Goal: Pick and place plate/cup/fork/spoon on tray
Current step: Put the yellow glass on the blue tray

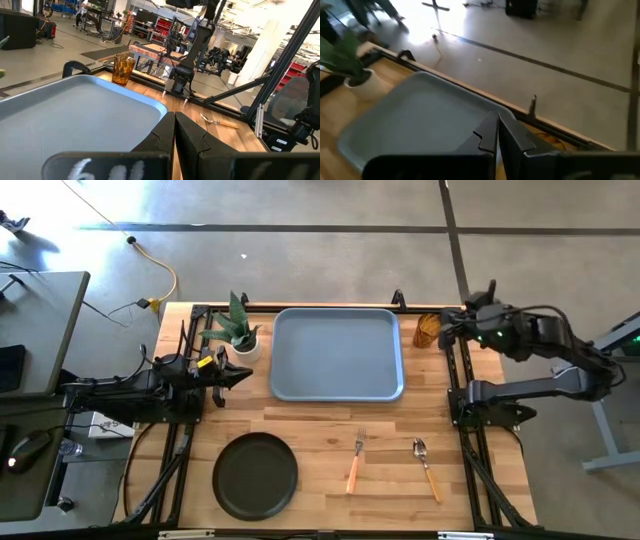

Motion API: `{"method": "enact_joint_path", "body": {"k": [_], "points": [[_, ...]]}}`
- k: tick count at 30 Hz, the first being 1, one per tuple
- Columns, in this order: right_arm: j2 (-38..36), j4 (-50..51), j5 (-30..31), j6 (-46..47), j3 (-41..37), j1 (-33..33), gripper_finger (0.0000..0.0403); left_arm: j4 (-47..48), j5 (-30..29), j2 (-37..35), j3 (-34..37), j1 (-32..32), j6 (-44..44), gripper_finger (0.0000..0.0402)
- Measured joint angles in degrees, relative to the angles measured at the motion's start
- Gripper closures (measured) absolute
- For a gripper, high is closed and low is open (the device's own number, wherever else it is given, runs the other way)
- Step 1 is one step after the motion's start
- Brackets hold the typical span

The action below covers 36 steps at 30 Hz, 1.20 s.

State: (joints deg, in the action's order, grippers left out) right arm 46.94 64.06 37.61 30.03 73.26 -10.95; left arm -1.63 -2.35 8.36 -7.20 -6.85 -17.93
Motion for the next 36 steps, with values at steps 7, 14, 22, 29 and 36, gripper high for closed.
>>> {"method": "enact_joint_path", "body": {"k": [7, 14, 22, 29, 36], "points": [[5.49, 3.13, -6.46, -0.29, 1.91, -8.36, 0.0341, 0.00, 0.00, 0.00, 0.00, 0.00, 0.02, 0.0398], [10.43, 7.13, -14.30, -0.32, 1.91, -18.30, 0.0302, 0.04, 0.00, -0.02, 0.00, 0.00, 0.02, 0.0398], [18.65, 7.60, -25.47, -3.58, 1.91, -27.32, 0.0295, 0.13, 0.00, -0.01, 0.00, 0.00, 0.04, 0.0398], [27.10, 9.04, -30.40, -6.81, 1.91, -32.92, 0.0295, 0.15, -0.02, -0.02, 0.00, 0.00, 0.04, 0.0398], [34.89, 9.00, -29.59, -9.57, 1.91, -36.41, 0.0295, 0.15, -0.02, -0.01, 0.00, -0.01, 0.00, 0.0398]]}}
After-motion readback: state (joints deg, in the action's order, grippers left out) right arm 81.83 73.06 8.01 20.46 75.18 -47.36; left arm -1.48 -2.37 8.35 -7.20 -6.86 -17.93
